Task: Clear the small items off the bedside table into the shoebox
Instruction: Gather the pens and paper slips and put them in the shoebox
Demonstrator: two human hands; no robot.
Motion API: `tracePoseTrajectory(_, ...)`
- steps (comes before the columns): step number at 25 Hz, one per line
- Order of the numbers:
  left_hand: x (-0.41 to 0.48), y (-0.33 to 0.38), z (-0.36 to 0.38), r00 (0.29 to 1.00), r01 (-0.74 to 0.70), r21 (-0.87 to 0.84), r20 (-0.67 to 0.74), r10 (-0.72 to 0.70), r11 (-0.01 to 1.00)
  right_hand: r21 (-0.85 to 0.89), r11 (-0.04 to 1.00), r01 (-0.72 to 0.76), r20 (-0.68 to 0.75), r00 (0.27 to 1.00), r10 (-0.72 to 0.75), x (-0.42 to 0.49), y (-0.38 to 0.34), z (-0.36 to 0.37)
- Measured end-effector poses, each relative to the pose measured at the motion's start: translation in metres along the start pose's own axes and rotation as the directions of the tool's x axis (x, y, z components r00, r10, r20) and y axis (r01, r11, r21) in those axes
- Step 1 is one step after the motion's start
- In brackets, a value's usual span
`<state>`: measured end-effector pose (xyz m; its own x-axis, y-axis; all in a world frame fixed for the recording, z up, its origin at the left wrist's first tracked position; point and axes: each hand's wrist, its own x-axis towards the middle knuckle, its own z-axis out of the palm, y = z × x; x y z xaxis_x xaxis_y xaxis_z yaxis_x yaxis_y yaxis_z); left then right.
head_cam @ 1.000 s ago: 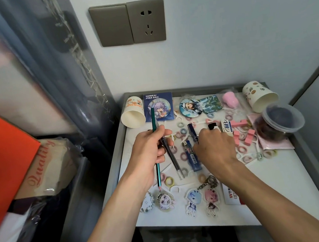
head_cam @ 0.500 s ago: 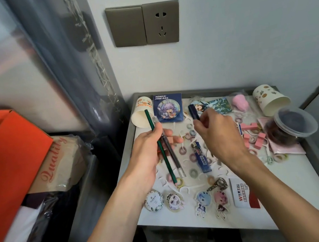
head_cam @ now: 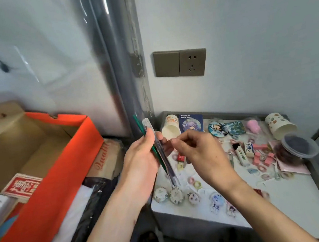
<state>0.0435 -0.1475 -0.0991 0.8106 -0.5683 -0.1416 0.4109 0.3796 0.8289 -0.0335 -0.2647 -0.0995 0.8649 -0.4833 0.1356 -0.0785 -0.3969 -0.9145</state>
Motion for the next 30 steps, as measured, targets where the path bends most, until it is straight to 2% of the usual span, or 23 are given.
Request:
tracePoseTrajectory(1,-0.011,0.012,-0.006,0.998,-0.049,0.107,-0.044,0.054,0.993,-0.023,0.998,0.06,-0.035,0.998,-0.06,-0.004,-0.016,0.004)
tracePoseTrajectory(3,-0.035,0.037,-0.022,0.99,-0.097,0.354,-0.063,0.128,0.93,0.049,0.987,0.154,-0.034,0.988,-0.152,-0.006,-0.05,0.015)
tracePoseTrajectory(5,-0.054,0.056,-0.035,0.993,-0.095,0.521,-0.015,0.12,0.848,0.139,0.971,0.195,0.07,0.976,-0.206,-0.003,-0.079,0.027)
tracePoseTrajectory(7,-0.073,0.079,-0.048,0.992,-0.107,0.615,0.008,0.129,0.781,0.2,0.952,0.23,0.211,0.939,-0.271,-0.004,-0.107,0.05)
tracePoseTrajectory(10,-0.092,0.108,-0.068,0.983,-0.133,0.639,-0.009,0.181,0.758,0.303,0.93,0.209,0.299,0.905,-0.301,-0.004,-0.135,0.085)
tracePoseTrajectory(13,-0.106,0.129,-0.097,0.981,-0.133,0.7,-0.009,0.195,0.702,0.485,0.871,0.08,0.176,0.966,-0.187,0.007,-0.157,0.105)
tracePoseTrajectory(15,-0.114,0.139,-0.119,0.975,-0.113,0.73,-0.05,0.217,0.675,0.522,0.853,0.027,0.163,0.978,-0.131,0.017,-0.171,0.119)
tracePoseTrajectory(20,-0.112,0.158,-0.16,0.955,-0.085,0.668,-0.158,0.252,0.74,0.454,0.889,-0.061,0.44,0.883,-0.164,0.018,-0.181,0.178)
tracePoseTrajectory(22,-0.109,0.163,-0.178,0.951,-0.068,0.66,-0.184,0.249,0.748,0.504,0.86,-0.085,0.415,0.897,-0.154,0.03,-0.189,0.195)
tracePoseTrajectory(25,-0.106,0.173,-0.218,0.93,-0.046,0.577,-0.273,0.246,0.815,0.601,0.763,-0.238,0.385,0.923,-0.016,0.067,-0.204,0.219)
tracePoseTrajectory(27,-0.101,0.181,-0.247,0.882,-0.112,0.402,-0.381,0.277,0.909,0.471,0.827,-0.307,0.49,0.871,0.044,0.091,-0.205,0.243)
tracePoseTrajectory(28,-0.097,0.184,-0.261,0.845,-0.16,0.331,-0.44,0.303,0.93,0.328,0.888,-0.322,0.584,0.808,0.078,0.097,-0.202,0.259)
tracePoseTrajectory(30,-0.089,0.188,-0.28,0.783,-0.225,0.302,-0.51,0.356,0.926,-0.011,0.963,-0.27,0.759,0.624,0.184,0.101,-0.189,0.288)
